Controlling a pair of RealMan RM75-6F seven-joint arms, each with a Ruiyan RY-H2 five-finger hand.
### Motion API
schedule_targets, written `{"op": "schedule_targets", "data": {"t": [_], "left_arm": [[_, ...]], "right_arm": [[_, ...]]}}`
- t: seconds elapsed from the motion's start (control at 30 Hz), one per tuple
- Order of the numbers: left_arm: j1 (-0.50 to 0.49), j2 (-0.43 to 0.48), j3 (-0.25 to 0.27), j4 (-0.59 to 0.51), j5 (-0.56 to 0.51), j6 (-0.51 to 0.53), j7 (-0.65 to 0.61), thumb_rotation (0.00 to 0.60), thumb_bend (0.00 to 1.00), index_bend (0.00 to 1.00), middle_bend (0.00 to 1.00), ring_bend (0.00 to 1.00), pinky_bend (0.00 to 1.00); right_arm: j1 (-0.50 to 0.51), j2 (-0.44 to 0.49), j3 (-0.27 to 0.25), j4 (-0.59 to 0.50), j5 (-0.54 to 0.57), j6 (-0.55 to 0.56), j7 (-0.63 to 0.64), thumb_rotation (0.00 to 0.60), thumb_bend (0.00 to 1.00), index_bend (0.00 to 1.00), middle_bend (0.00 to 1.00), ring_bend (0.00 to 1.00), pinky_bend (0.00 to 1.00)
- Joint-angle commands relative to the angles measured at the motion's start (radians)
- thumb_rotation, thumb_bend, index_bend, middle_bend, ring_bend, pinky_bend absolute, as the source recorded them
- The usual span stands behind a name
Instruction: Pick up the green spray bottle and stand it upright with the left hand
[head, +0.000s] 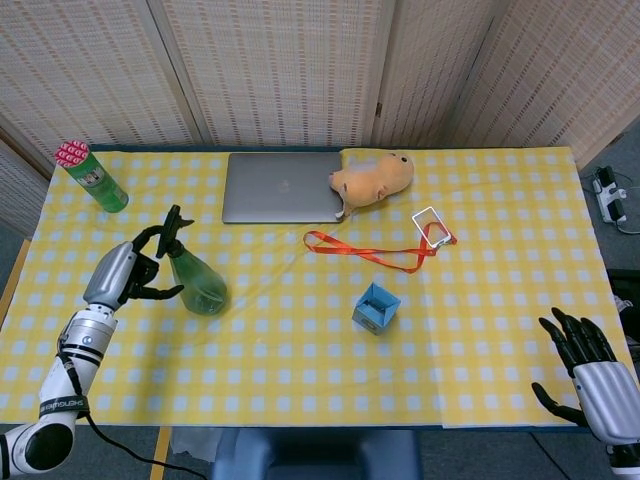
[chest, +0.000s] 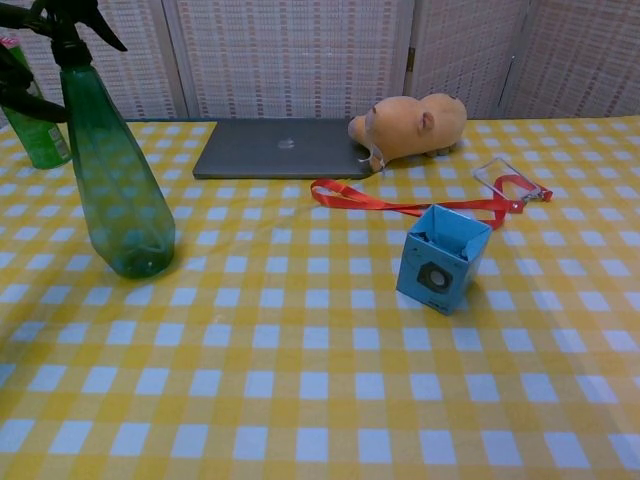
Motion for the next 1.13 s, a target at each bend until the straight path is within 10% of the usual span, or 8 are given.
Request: {"op": "schedule_targets", "data": {"t": [0.03, 0.37, 0.47, 0.53, 0.67, 0.9, 1.13], "left_arm": [[0.004, 0.002, 0.002, -0.006, -0.010, 0.017, 0.011, 0.600, 0.18, 0.23, 1.00, 1.00, 1.00], [0.091, 0.043, 0.082, 0.069, 0.151, 0.099, 0.026, 0.600, 0.17, 0.11, 1.00, 1.00, 1.00], [0.150, 0.049, 0.125, 0.136, 0.285, 0.179, 0.009, 0.600, 0.17, 0.10, 0.80, 0.80, 0.94], [0.203, 0.057, 0.181, 0.178, 0.401, 0.239, 0.001, 0.600, 0.16, 0.10, 0.42, 0.40, 0.55], [0.332, 0.008, 0.293, 0.222, 0.548, 0.406, 0.091, 0.600, 0.13, 0.07, 0.03, 0.01, 0.07], [0.449, -0.091, 0.433, 0.304, 0.679, 0.462, 0.124, 0.600, 0.12, 0.05, 0.00, 0.00, 0.00], [0.461, -0.078, 0.406, 0.291, 0.655, 0.451, 0.160, 0.600, 0.12, 0.04, 0.00, 0.00, 0.00]], "right_arm": [[-0.001, 0.000, 0.000, 0.000, -0.003, 0.002, 0.000, 0.535, 0.35, 0.00, 0.00, 0.00, 0.00], [-0.009, 0.003, -0.003, 0.002, -0.018, 0.022, 0.006, 0.535, 0.35, 0.00, 0.00, 0.00, 0.00], [-0.010, 0.001, -0.006, 0.002, -0.028, 0.024, 0.002, 0.535, 0.35, 0.00, 0.00, 0.00, 0.00], [-0.010, -0.002, -0.006, 0.002, -0.033, 0.028, -0.002, 0.536, 0.35, 0.00, 0.00, 0.00, 0.00], [-0.008, -0.032, 0.009, 0.021, -0.047, 0.049, -0.015, 0.534, 0.35, 0.00, 0.00, 0.00, 0.00], [0.002, -0.078, 0.024, 0.052, -0.051, 0.053, -0.012, 0.532, 0.35, 0.00, 0.00, 0.00, 0.00], [0.008, -0.077, 0.012, 0.037, -0.051, 0.026, -0.039, 0.534, 0.35, 0.00, 0.00, 0.00, 0.00]]}}
